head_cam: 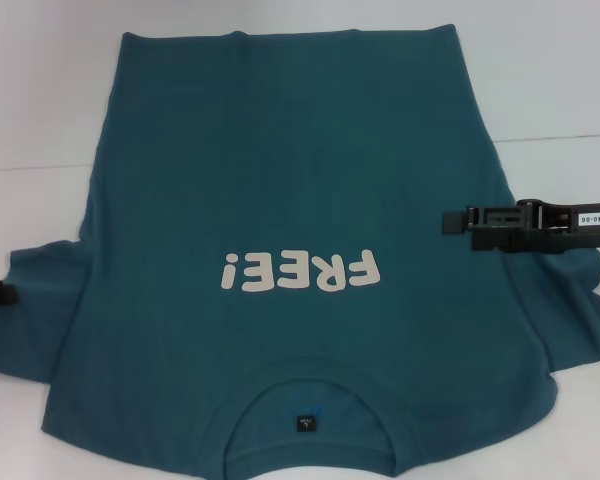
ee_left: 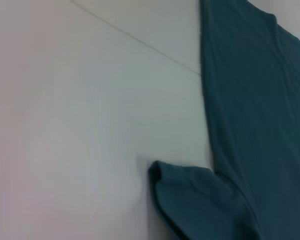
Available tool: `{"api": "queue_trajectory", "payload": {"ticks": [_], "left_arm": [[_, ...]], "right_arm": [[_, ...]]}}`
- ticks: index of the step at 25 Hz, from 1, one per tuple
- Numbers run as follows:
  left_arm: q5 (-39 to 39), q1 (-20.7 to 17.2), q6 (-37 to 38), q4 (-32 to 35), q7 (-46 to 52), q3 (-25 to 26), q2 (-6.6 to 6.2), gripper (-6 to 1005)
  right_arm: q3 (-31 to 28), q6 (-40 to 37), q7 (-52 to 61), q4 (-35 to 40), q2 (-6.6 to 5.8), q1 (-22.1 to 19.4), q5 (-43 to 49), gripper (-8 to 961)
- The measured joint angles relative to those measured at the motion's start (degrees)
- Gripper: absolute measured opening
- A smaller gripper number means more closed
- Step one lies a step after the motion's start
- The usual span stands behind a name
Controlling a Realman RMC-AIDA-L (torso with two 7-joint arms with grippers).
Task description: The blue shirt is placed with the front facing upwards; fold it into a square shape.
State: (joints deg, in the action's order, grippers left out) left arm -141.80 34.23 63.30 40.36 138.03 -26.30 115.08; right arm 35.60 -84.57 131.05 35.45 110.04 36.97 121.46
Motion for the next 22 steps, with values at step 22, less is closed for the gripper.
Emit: {"api": "queue_trajectory", "payload": {"ticks": [22], "left_arm": [[-6.75,0.70,-3.66,4.44,7.18,0.14,-0.48,39]], "right_arm": [[0.00,0.03,0.28,0.15,0.09,0.30,0.00,918]]}}
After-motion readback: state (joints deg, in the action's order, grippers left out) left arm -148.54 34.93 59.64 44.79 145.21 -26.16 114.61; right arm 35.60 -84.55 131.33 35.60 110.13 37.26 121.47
